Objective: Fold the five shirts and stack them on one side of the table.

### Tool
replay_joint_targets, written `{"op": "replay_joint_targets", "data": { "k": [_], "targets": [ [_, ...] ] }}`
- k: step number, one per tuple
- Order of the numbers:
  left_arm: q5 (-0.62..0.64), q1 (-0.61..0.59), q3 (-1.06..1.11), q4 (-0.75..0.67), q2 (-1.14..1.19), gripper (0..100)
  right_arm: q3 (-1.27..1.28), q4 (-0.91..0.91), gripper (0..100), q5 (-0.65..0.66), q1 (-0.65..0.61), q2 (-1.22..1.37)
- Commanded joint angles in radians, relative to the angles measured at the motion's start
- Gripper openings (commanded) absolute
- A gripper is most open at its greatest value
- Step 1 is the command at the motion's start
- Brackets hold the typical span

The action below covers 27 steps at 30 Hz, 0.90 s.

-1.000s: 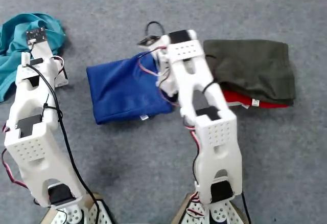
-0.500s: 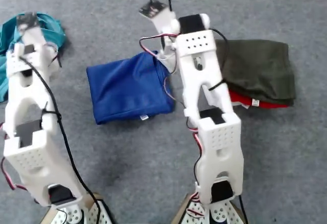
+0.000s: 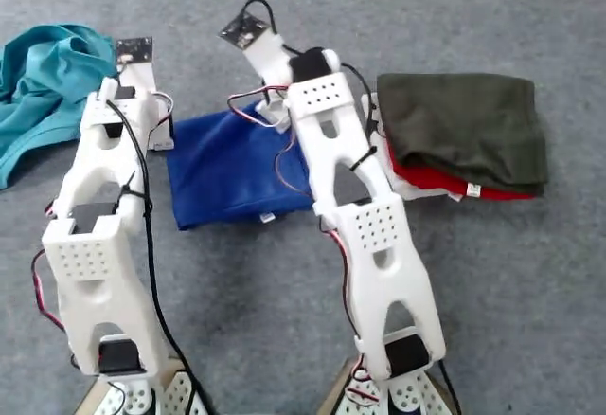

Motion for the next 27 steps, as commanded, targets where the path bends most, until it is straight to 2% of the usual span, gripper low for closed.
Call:
{"op": "replay_joint_targets", "data": {
  "k": [1, 5, 12, 19, 22, 27],
  "targets": [
    [-0.003, 0.016, -0.065, -0.020, 0.037, 3, -0.143, 0.021, 1.5, 0.003, 0.064, 0.038],
    [-0.002, 0.021, -0.119, 0.034, 0.051, 3, -0.262, 0.080, 1.5, 0.008, 0.074, 0.093],
    [-0.009, 0.018, -0.117, 0.034, 0.040, 3, -0.526, 0.153, 1.5, 0.008, 0.068, 0.105],
    [-0.006, -0.002, -0.159, 0.109, -0.038, 3, -0.503, 0.361, 1.5, 0.002, 0.061, -0.074],
    [-0.003, 0.001, -0.166, 0.143, -0.100, 3, -0.377, 0.361, 1.5, -0.058, 0.074, -0.216],
    [-0.009, -0.002, -0.151, 0.189, -0.135, 3, 0.220, 0.344, 1.5, -0.080, 0.002, -0.547]
  ]
}}
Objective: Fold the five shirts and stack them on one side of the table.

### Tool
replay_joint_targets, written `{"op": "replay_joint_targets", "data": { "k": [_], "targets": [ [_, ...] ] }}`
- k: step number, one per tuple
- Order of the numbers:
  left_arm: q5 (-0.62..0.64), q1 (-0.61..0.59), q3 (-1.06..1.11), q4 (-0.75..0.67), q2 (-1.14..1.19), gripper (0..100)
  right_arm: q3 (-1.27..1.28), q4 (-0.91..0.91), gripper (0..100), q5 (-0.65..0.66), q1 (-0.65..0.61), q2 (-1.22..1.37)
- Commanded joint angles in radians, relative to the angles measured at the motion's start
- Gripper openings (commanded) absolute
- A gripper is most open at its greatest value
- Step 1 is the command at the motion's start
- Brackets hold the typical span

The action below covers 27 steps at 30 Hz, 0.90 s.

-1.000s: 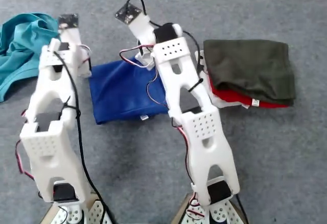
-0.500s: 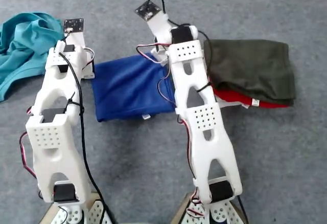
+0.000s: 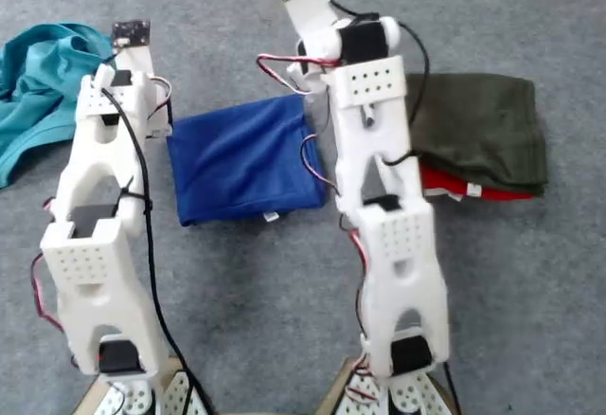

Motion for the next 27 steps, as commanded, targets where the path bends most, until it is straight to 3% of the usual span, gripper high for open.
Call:
{"op": "replay_joint_targets", "data": {
  "k": [1, 7, 14, 20, 27],
  "targets": [
    [-0.009, -0.008, -0.031, 0.026, -0.063, 3, 0.463, -0.026, 1.5, -0.011, -0.057, -0.280],
    [-0.009, 0.024, 0.050, -0.002, -0.061, 3, 0.987, -0.255, 1.5, -0.011, -0.077, -0.440],
    [-0.005, 0.081, 0.225, -0.244, -0.060, 3, 1.307, -0.488, 1.5, -0.011, -0.048, -0.444],
    [-0.008, 0.085, 0.249, -0.273, -0.035, 3, 1.429, -0.624, 1.5, -0.011, 0.054, -0.444],
    [-0.002, 0.084, 0.148, -0.180, 0.015, 3, 1.339, -0.549, 1.5, -0.011, 0.037, -0.452]
  ]
}}
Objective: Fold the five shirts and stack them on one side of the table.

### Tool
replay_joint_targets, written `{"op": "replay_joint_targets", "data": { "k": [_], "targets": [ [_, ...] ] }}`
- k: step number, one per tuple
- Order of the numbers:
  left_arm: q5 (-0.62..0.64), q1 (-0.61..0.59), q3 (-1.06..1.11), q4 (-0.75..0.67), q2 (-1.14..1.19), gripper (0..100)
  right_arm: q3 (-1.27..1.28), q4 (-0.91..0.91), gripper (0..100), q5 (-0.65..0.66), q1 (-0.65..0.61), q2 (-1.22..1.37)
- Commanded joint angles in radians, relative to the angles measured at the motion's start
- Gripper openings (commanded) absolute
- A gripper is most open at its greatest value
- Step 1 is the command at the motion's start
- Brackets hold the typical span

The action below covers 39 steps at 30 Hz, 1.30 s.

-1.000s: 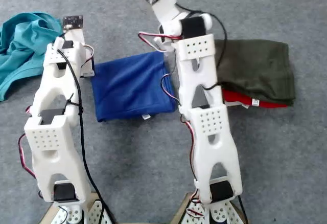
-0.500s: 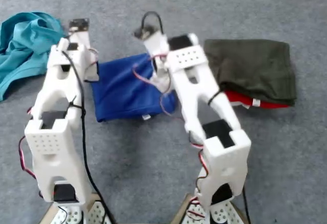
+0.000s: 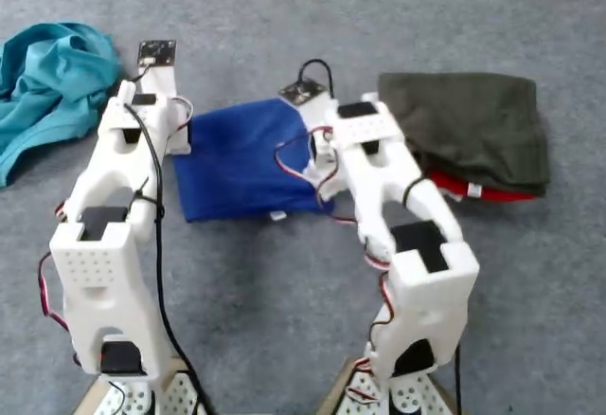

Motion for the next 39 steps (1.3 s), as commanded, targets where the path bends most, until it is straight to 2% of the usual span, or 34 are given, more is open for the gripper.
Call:
{"op": "replay_joint_targets", "data": {
  "k": [1, 6, 11, 16, 19, 22, 24, 29, 34, 39],
  "targets": [
    [-0.008, 0.015, -0.068, 0.049, 0.003, 3, -0.104, 0.074, 1.5, -0.006, -0.018, -0.058],
    [-0.011, 0.005, -0.116, 0.077, -0.014, 3, -0.274, 0.256, 1.5, -0.006, -0.034, -0.059],
    [-0.011, -0.005, -0.196, 0.207, -0.075, 3, -0.423, 0.453, 1.5, -0.006, -0.015, -0.059],
    [-0.011, -0.002, -0.199, 0.292, -0.193, 3, -0.496, 0.555, 1.5, -0.006, -0.006, -0.059],
    [-0.011, -0.002, -0.173, 0.341, -0.281, 3, -0.555, 0.559, 1.5, -0.009, -0.005, -0.059],
    [-0.011, 0.013, -0.077, 0.368, -0.384, 3, -0.642, 0.496, 1.5, -0.008, -0.005, -0.050],
    [-0.011, 0.035, 0.039, 0.350, -0.453, 3, -0.661, 0.381, 1.5, -0.008, -0.005, -0.042],
    [-0.011, 0.090, 0.415, 0.173, -0.626, 3, -0.668, 0.132, 1.5, -0.012, -0.006, 0.082],
    [-0.011, 0.143, 0.713, 0.015, -0.741, 3, -0.670, 0.014, 1.5, -0.009, 0.000, 0.254],
    [-0.009, 0.163, 0.901, -0.126, -0.758, 3, -0.674, -0.066, 1.5, -0.012, 0.020, 0.363]
  ]
}}
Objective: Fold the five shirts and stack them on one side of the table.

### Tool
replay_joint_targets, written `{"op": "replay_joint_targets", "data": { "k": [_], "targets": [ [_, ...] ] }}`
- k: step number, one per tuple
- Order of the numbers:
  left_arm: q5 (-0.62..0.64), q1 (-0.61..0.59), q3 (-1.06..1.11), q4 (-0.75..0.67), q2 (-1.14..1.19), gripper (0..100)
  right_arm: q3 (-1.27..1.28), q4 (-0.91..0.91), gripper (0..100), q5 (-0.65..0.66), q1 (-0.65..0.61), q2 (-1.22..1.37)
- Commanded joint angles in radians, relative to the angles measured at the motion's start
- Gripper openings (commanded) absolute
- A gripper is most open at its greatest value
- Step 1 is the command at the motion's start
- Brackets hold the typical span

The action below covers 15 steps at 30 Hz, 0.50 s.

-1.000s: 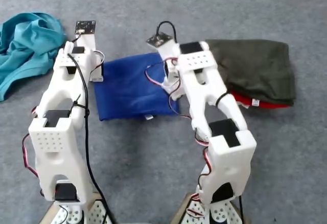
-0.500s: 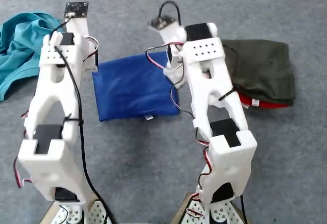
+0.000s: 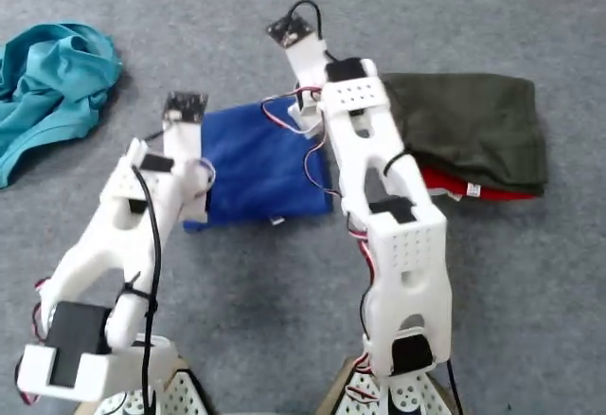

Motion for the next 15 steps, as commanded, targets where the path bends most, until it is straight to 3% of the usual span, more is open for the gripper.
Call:
{"op": "replay_joint_targets", "data": {
  "k": [1, 9, 15],
  "targets": [
    [-0.002, 0.015, 0.105, -0.103, -0.040, 3, -0.054, -0.031, 1.5, -0.008, 0.029, 0.018],
    [0.002, 0.015, 0.067, -0.132, -0.052, 3, -0.211, 0.181, 1.5, -0.008, 0.031, -0.001],
    [0.002, 0.013, -0.229, 0.046, -0.052, 3, -0.414, 0.405, 1.5, -0.002, 0.026, -0.012]
  ]
}}
